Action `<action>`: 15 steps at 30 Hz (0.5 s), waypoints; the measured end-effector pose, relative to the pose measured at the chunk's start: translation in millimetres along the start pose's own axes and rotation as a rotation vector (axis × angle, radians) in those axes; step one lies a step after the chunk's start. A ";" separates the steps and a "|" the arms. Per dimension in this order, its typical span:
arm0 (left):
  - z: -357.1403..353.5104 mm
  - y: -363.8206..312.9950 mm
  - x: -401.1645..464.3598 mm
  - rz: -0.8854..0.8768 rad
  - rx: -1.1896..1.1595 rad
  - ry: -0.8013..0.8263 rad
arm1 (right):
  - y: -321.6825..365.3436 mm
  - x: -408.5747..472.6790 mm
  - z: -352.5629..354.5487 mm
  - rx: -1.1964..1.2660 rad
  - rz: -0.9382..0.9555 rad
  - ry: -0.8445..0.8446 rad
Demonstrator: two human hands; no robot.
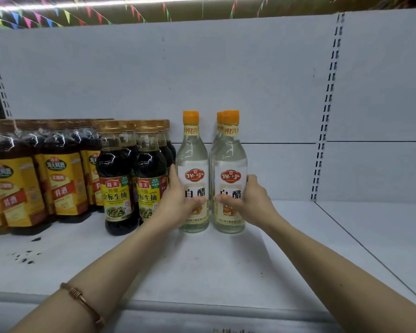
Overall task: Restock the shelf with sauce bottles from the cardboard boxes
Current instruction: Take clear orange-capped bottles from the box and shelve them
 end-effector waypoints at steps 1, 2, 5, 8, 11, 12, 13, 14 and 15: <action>-1.0 2.4 -1.5 -0.009 0.006 0.008 | 0.5 -0.2 -0.9 0.001 -0.006 -0.002; -1.9 3.7 -4.9 -0.013 0.019 0.019 | 0.9 -1.1 -2.2 0.005 -0.023 0.001; -5.7 7.9 -18.7 0.001 0.072 0.058 | 0.2 -5.5 -5.4 0.046 -0.102 0.010; -2.5 5.8 -36.4 0.032 0.082 0.091 | 5.1 -19.1 -2.3 0.063 -0.125 -0.040; 11.7 -2.6 -55.2 -0.045 0.065 0.117 | 24.7 -53.1 10.1 0.014 -0.092 -0.100; 18.5 -5.8 -64.8 -0.057 0.066 0.126 | 32.2 -66.1 13.8 -0.004 -0.074 -0.094; 25.6 -7.7 -75.0 -0.064 0.067 0.127 | 39.5 -79.0 17.2 -0.009 -0.050 -0.082; 33.1 -8.9 -85.4 -0.072 0.079 0.116 | 46.3 -91.7 19.0 0.000 -0.026 -0.063; 41.1 -8.6 -96.0 -0.089 0.087 0.096 | 54.7 -105.6 19.2 0.015 0.000 -0.043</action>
Point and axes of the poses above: each hand's wrist, its own x-axis towards the middle knuckle, its own z-axis out of the back of the hand, y = z × x, the point moved 4 cm from there along x, towards the middle knuckle, and after that the axes turned 1 degree about x, right-handed, at the moved point
